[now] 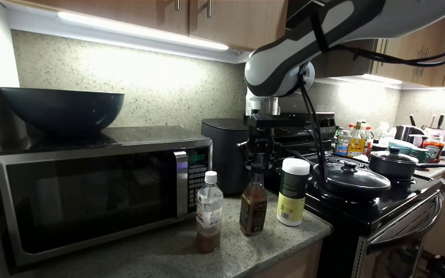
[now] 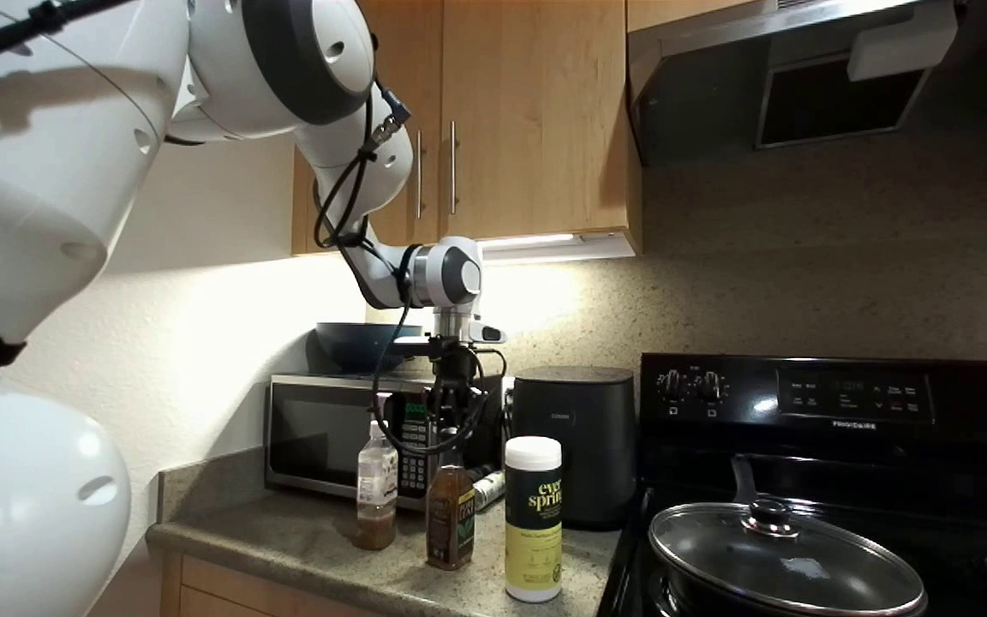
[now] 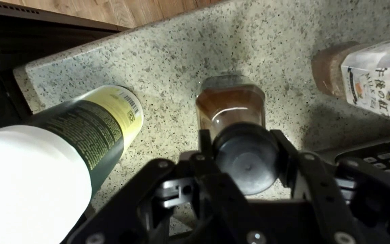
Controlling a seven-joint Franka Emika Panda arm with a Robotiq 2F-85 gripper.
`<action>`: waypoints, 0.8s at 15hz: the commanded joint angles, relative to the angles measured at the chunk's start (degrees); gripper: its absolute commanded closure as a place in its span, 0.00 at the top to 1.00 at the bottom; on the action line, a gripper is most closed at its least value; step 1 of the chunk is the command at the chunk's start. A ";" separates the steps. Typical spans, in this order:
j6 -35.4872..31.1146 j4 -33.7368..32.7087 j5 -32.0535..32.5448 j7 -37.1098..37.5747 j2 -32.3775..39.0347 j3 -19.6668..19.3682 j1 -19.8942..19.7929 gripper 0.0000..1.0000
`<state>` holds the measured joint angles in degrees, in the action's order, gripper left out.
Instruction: Move the glass bottle backwards and move the container on the right to the right then move the glass bottle forwards.
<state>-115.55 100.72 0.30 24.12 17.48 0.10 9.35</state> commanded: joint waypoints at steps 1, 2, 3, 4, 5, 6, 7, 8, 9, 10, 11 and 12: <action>-2.51 5.55 -0.80 1.84 -4.81 0.65 -0.52 0.20; -2.72 6.06 -0.78 1.88 -5.10 0.68 -0.57 0.20; -2.66 6.17 -0.80 1.99 -5.09 0.67 -0.64 0.20; -2.26 6.09 -0.76 1.88 -5.10 0.65 -0.75 0.70; -2.54 6.23 -0.73 2.26 -5.14 0.60 -0.78 0.72; -2.41 5.96 -1.02 2.06 -5.09 0.62 -0.98 0.77; -2.30 5.61 -1.41 1.88 -5.00 0.64 -1.19 0.84; -2.24 5.45 -1.64 1.69 -5.03 0.65 -1.32 0.89; -2.25 5.39 -1.63 1.69 -5.15 0.61 -1.40 0.95; -2.27 5.36 -1.53 1.84 -5.30 0.56 -1.44 0.99; -2.20 5.34 -1.19 2.12 -5.55 0.50 -1.42 1.00; -2.03 5.26 -0.86 2.36 -5.82 0.48 -1.37 1.00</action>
<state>-116.72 104.20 -0.07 25.19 13.97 0.07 8.73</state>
